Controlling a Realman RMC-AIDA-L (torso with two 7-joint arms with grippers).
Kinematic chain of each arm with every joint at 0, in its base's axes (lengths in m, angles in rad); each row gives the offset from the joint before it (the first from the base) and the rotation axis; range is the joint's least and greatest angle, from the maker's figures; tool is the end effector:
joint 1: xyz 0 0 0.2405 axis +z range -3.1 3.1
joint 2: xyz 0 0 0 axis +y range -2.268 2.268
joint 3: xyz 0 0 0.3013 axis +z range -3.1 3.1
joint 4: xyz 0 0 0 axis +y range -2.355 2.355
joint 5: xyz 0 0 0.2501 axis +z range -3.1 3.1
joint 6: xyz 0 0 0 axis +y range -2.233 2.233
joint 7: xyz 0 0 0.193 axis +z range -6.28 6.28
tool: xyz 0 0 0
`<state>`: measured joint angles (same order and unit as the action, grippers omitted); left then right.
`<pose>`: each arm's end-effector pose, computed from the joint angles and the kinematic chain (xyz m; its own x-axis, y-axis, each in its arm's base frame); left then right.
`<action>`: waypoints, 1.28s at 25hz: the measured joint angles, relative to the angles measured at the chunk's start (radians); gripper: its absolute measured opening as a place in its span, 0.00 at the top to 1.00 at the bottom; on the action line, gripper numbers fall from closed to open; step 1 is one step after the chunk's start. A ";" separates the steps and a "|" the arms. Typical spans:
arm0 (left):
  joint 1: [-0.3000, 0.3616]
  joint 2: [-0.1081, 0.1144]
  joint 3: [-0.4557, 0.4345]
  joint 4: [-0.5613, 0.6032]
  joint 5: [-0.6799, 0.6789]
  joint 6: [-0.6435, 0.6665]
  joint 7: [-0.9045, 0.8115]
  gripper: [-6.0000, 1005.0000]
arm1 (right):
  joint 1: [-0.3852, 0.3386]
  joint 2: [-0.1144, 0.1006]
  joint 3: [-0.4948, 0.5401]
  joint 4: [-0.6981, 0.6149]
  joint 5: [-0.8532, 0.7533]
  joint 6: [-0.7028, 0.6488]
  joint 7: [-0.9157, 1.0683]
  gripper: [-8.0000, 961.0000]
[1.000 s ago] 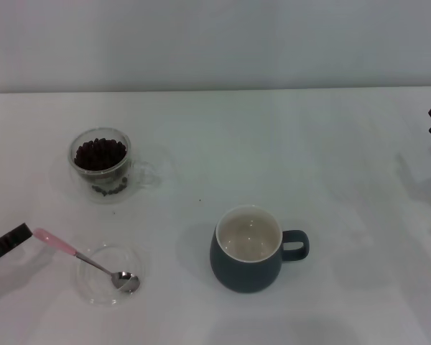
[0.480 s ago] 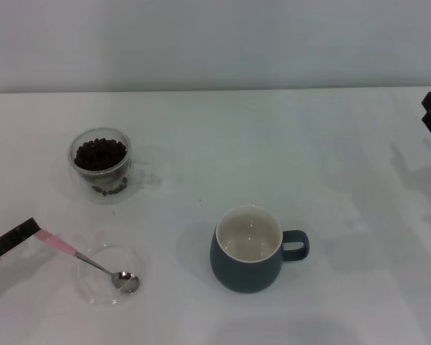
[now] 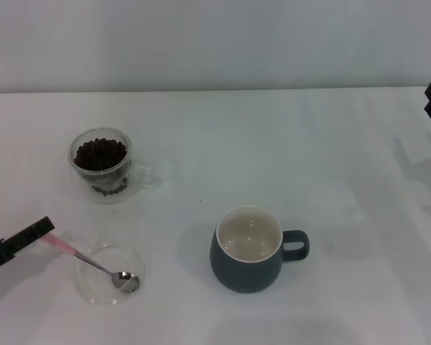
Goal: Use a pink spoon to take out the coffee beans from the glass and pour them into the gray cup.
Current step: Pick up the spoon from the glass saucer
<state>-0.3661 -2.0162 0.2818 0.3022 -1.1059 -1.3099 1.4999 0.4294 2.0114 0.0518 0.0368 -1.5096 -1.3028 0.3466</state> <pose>-0.4428 0.3441 -0.0570 0.1147 0.6612 0.7414 0.9780 -0.2059 0.0323 0.4223 0.3974 -0.0076 0.6664 0.0770 -0.7416 -0.7321 -0.1210 -0.6704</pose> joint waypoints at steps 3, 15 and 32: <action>0.002 -0.012 -0.005 -0.008 -0.008 0.012 0.001 0.12 | 0.005 0.000 0.000 -0.007 0.009 0.004 0.000 0.28; 0.021 -0.035 -0.005 -0.009 -0.049 0.011 0.034 0.22 | 0.015 0.000 0.000 -0.025 0.010 0.013 0.000 0.28; 0.016 -0.035 0.000 -0.020 -0.043 0.025 0.040 0.59 | 0.015 0.001 0.000 -0.021 0.009 0.013 0.000 0.28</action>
<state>-0.3500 -2.0508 0.2822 0.2822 -1.1486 -1.2853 1.5397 0.4449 2.0125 0.0521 0.0155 -1.5002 -1.2897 0.3466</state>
